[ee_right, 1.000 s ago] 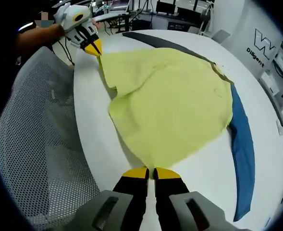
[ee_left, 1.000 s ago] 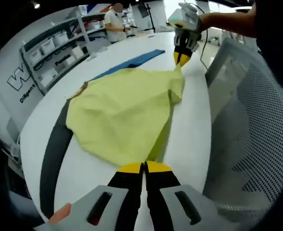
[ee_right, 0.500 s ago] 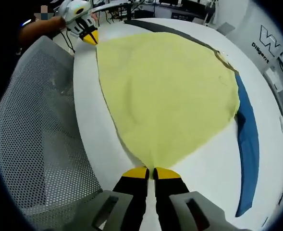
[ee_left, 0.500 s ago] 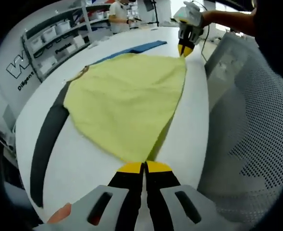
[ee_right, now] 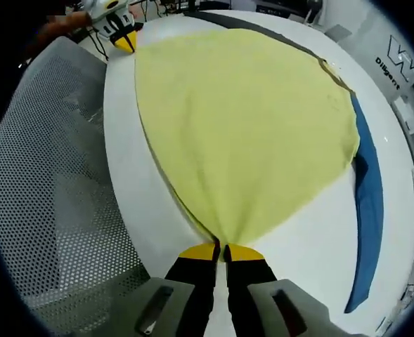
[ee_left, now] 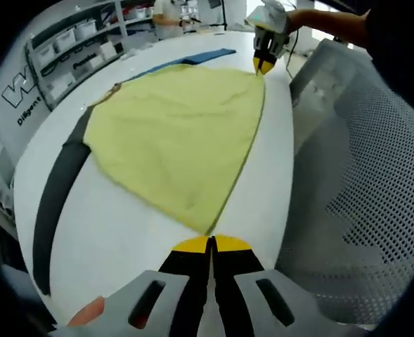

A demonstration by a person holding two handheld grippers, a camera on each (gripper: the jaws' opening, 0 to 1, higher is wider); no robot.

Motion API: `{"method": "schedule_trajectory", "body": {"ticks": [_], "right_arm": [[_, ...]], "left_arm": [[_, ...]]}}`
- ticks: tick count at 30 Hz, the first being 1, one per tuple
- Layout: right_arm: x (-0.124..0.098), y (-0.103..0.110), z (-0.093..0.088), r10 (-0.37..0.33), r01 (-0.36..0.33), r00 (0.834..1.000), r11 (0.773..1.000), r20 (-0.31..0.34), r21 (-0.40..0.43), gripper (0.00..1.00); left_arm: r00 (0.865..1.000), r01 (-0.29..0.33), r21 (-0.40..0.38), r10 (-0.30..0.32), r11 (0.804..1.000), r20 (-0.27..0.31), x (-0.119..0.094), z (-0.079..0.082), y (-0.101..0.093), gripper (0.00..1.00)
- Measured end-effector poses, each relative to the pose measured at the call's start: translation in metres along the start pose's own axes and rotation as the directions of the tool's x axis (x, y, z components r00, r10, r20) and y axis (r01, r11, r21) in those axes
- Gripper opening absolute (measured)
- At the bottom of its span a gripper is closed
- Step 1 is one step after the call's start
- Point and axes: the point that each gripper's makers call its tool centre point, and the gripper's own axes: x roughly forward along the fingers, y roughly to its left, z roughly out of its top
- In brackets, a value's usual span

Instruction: Fold the garment on the visible template until the final outline fits inside the template.

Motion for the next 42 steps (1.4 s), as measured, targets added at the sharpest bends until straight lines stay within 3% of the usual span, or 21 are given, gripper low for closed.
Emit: {"method": "schedule_trajectory", "body": {"ticks": [6, 12, 15, 21, 24, 26, 31, 40, 42], "right_arm": [[-0.001, 0.004, -0.002, 0.028, -0.028, 1.0, 1.0, -0.003, 0.007, 0.04], [-0.001, 0.006, -0.002, 0.042, -0.042, 0.999, 0.999, -0.002, 0.006, 0.08], [-0.001, 0.006, -0.001, 0.041, -0.041, 0.999, 0.999, -0.008, 0.004, 0.07], [-0.001, 0.004, -0.002, 0.04, -0.04, 0.999, 0.999, -0.013, 0.008, 0.06], [-0.001, 0.005, -0.002, 0.032, -0.032, 0.999, 0.999, -0.007, 0.004, 0.06], [-0.001, 0.004, -0.001, 0.026, -0.026, 1.0, 1.0, -0.002, 0.006, 0.05], [-0.001, 0.0, -0.001, 0.019, -0.019, 1.0, 1.0, 0.001, 0.014, 0.04], [-0.002, 0.004, -0.004, 0.046, -0.046, 0.999, 0.997, -0.01, 0.056, 0.09], [-0.006, 0.007, -0.001, 0.069, -0.07, 0.998, 0.993, 0.013, 0.091, 0.1]], "left_arm": [[1.0, 0.001, -0.012, -0.001, 1.0, 0.03, -0.004, 0.011, 0.001, 0.0], [0.99, -0.021, -0.066, 0.029, 0.998, 0.135, -0.011, 0.037, 0.013, 0.0], [0.984, -0.047, -0.088, 0.062, 0.995, 0.17, -0.005, 0.047, 0.022, 0.0], [0.987, -0.055, -0.093, 0.068, 0.994, 0.146, 0.02, 0.045, 0.025, 0.0], [0.997, -0.031, -0.045, 0.033, 0.999, 0.067, 0.03, 0.032, 0.016, 0.0], [0.993, -0.033, -0.07, 0.041, 0.997, 0.113, 0.028, 0.04, 0.02, 0.0], [0.995, -0.003, -0.073, 0.01, 0.997, 0.102, 0.025, 0.038, 0.009, 0.0], [0.995, -0.008, -0.076, 0.016, 0.997, 0.103, 0.027, 0.039, 0.01, 0.0], [0.994, -0.009, -0.089, 0.019, 0.996, 0.109, 0.027, 0.04, 0.011, 0.0]]}}
